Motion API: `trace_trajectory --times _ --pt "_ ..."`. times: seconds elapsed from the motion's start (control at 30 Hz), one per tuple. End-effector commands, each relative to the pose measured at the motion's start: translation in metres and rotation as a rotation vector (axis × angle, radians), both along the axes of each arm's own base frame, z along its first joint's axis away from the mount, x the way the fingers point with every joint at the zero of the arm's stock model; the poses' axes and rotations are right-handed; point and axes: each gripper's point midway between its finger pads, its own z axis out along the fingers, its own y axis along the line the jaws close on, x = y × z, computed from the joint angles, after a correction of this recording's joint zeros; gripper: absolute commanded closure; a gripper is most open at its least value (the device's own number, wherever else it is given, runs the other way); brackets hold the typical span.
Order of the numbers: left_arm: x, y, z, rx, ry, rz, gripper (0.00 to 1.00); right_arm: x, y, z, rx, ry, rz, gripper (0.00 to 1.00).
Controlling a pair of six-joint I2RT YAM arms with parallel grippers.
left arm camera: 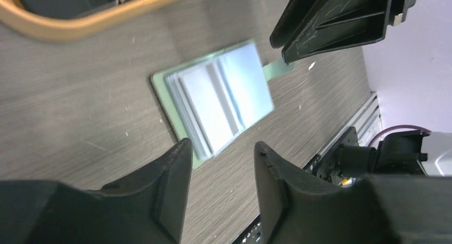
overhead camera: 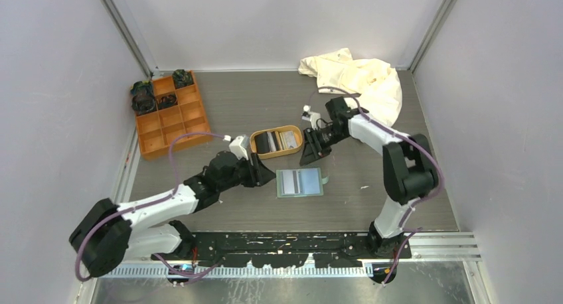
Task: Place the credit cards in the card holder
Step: Pick up the credit card from the storage box.
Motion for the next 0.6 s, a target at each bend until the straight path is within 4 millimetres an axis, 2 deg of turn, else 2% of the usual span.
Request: trace_trajectory --times 0.0,0.1,0.13,0.3,0.37,0.43,0.5,0.57 --pt "0.017 0.023 0.037 0.024 -0.185 0.068 0.46 0.041 -0.02 0.043 -0.122 -0.504 0.022 0.55" --pt "0.026 0.043 0.054 0.037 -0.251 0.134 0.33 0.064 -0.014 0.07 -0.089 -0.662 0.016 0.36" --pt "0.028 0.049 0.061 0.035 -0.258 0.151 0.3 0.069 -0.008 0.079 -0.062 -0.681 0.016 0.32" --pt "0.035 0.065 0.107 -0.015 -0.243 0.134 0.29 0.101 0.027 0.111 0.081 -0.592 -0.055 0.33" --pt "0.04 0.071 0.13 -0.027 -0.236 0.111 0.29 0.111 0.038 0.111 0.098 -0.558 -0.077 0.34" --pt "0.047 0.077 0.149 -0.014 -0.225 0.081 0.29 0.118 0.046 0.102 0.082 -0.524 -0.086 0.34" --pt "0.055 0.084 0.161 0.031 -0.214 0.052 0.3 0.123 0.053 0.087 0.052 -0.469 -0.101 0.35" --pt "0.066 0.094 0.159 0.132 -0.21 0.032 0.3 0.125 0.059 0.072 0.031 -0.419 -0.112 0.36"
